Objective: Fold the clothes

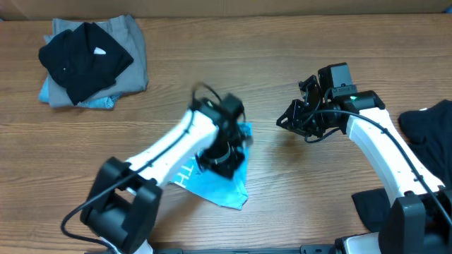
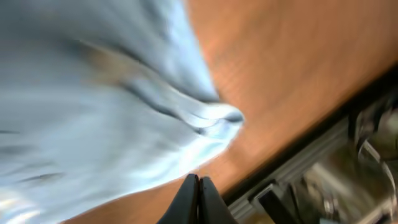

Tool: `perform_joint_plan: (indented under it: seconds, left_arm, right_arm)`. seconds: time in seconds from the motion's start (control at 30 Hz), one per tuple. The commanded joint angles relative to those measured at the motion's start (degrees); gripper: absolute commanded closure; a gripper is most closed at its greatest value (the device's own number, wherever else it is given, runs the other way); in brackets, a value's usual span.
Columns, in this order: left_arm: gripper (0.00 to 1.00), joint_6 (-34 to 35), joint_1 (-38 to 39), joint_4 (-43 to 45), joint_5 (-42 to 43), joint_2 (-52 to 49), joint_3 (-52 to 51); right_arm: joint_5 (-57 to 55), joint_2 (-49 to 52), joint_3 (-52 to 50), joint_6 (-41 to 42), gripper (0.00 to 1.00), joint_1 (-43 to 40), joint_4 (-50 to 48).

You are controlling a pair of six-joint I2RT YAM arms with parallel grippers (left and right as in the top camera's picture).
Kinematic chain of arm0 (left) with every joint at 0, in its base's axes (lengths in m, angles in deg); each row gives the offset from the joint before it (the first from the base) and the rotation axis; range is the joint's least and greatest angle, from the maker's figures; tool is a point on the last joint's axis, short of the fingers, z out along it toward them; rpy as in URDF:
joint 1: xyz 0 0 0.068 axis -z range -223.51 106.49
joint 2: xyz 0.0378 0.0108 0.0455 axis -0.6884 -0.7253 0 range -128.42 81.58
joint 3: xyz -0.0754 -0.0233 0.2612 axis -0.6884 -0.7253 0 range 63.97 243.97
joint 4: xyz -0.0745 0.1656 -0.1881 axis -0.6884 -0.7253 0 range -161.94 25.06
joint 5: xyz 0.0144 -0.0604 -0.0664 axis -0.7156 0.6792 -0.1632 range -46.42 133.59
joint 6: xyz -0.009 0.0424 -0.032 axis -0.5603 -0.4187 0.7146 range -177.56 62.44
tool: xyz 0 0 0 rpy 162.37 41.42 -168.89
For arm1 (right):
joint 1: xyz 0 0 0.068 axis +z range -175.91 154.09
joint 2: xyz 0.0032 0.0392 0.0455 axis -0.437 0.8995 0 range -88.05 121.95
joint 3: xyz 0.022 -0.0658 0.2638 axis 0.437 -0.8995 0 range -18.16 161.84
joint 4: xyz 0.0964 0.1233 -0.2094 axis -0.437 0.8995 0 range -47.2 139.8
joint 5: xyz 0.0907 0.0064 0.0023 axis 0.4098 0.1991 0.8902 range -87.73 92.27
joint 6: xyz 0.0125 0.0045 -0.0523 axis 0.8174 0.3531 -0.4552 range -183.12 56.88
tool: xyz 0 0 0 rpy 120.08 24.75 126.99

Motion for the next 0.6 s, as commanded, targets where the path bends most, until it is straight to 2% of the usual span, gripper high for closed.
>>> perform_joint_plan:
  seconds: [0.0,0.07,0.3,0.5,0.57]
  left_arm:
    - [0.96,2.5,-7.0,0.2,-10.8,1.1,7.7]
    - [0.96,5.1,-9.6,3.3,-14.1,1.1,7.9]
    - [0.96,6.0,-13.6,14.1,-13.8,-1.6,1.9]
    - [0.96,6.1,-12.5,21.9,-4.0,-6.3,-0.4]
    - [0.96,7.5,-11.7,24.8,-3.1,-8.2,-0.4]
  right_arm:
    - [0.2,-1.5,1.2,-0.2,0.79,-0.3,-0.2]
    - [0.2,-1.5,1.2,-0.2,0.79,-0.3,-0.3]
    - [0.2,-1.5,1.1,-0.2,0.79,-0.3,-0.2]
    - [0.2,-1.5,1.1,-0.2,0.79,-0.3,-0.6]
    - [0.2,-1.5,1.1,-0.2,0.79,-0.3,-0.6]
